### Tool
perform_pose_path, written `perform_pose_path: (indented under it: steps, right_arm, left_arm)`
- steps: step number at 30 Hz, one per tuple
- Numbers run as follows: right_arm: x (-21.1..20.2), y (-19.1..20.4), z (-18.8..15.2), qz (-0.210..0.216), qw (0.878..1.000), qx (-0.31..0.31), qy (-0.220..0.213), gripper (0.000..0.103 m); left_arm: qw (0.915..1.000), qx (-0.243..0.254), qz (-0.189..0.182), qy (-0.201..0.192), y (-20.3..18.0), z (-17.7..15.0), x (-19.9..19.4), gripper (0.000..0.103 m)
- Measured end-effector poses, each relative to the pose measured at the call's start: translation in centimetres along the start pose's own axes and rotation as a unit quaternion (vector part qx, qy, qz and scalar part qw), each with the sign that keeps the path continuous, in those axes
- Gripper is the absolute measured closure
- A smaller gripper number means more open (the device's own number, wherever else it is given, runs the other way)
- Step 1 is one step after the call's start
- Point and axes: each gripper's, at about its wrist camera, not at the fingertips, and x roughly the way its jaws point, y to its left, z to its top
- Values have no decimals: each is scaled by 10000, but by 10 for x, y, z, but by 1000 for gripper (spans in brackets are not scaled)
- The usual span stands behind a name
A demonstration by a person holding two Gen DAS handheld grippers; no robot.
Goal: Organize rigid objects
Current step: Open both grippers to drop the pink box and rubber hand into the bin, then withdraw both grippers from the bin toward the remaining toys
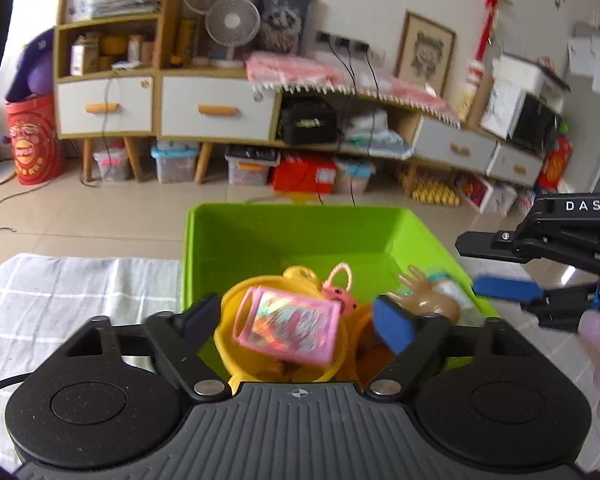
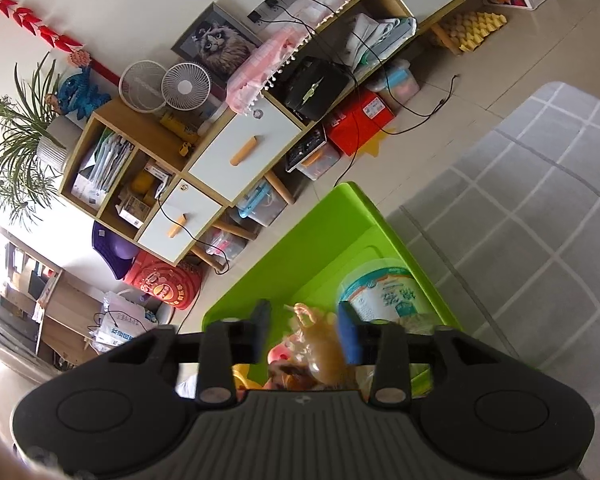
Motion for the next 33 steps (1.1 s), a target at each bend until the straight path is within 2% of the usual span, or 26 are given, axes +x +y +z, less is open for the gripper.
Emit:
perform_pose_path:
  steps: [9, 14, 26, 33]
  right_arm:
    - [-22, 6, 2, -132, 9999, -91, 13, 72]
    - [-40, 11, -3, -217, 9995, -210, 15, 71]
    - [-75, 14, -33, -455, 9969, -565, 301, 71]
    - [-89, 18, -55, -564, 9923, -963, 535, 70]
  left_arm:
    - [9999, 64, -10, 147, -6, 1, -15, 16]
    - [9998, 79, -11, 193, -12, 0, -29, 10]
    - [9993, 95, 129, 350, -18, -18, -67, 5]
    - [9982, -175, 180, 545, -11, -37, -84, 2]
